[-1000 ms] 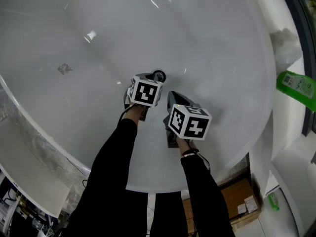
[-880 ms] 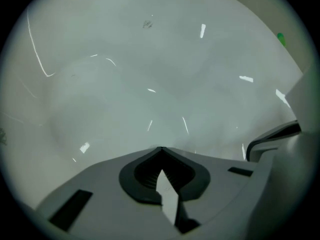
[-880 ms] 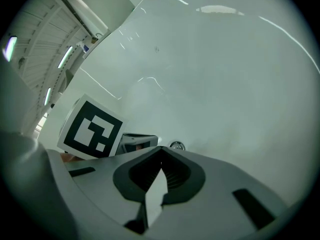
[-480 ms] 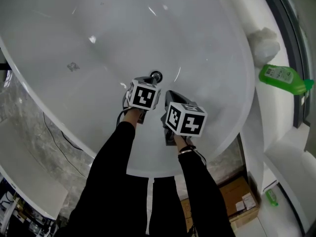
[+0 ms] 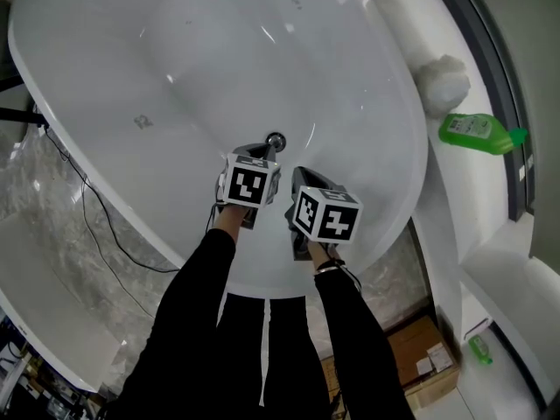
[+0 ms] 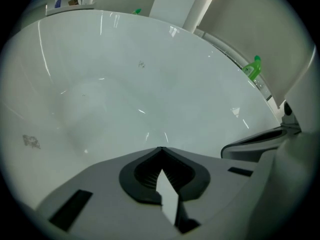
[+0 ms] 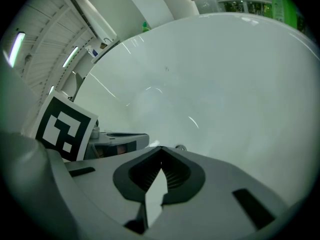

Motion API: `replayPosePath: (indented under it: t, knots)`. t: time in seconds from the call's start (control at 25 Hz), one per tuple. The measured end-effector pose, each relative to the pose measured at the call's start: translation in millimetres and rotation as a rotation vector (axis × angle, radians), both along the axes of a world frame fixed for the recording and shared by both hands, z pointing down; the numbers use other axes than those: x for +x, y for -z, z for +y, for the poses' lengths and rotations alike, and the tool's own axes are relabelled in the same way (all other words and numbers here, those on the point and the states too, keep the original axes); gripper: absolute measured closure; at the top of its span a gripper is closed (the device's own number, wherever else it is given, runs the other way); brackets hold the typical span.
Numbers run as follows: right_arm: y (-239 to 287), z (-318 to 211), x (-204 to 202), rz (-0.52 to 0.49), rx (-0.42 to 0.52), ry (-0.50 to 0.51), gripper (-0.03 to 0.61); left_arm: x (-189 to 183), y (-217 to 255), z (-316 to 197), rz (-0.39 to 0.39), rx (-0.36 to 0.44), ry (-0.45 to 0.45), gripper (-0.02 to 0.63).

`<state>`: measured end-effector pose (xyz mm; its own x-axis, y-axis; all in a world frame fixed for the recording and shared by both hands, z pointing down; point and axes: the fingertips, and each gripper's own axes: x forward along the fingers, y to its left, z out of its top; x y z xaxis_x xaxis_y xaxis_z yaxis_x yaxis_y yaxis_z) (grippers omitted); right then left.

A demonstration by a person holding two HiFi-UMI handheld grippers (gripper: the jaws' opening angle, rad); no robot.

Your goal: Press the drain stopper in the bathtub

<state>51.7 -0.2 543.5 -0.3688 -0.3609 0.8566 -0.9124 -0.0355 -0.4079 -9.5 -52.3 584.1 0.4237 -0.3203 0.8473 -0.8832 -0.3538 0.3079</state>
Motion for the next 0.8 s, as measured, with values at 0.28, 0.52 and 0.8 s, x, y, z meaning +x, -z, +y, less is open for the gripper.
replayPosePath:
  t: [0.28,0.52,0.8]
  knots:
    - [24,1,2,0.003,0.040,0.017,0.580,-11,37,6,0.016,0.040,0.048,0.609]
    - [45,2,6,0.014,0.074,0.041,0.580,-20,69,10,0.033,0.083,0.079,0.609]
    - [72,4,10,0.020,0.121,0.083,0.580,-20,107,19,0.049,0.129,0.090,0.609]
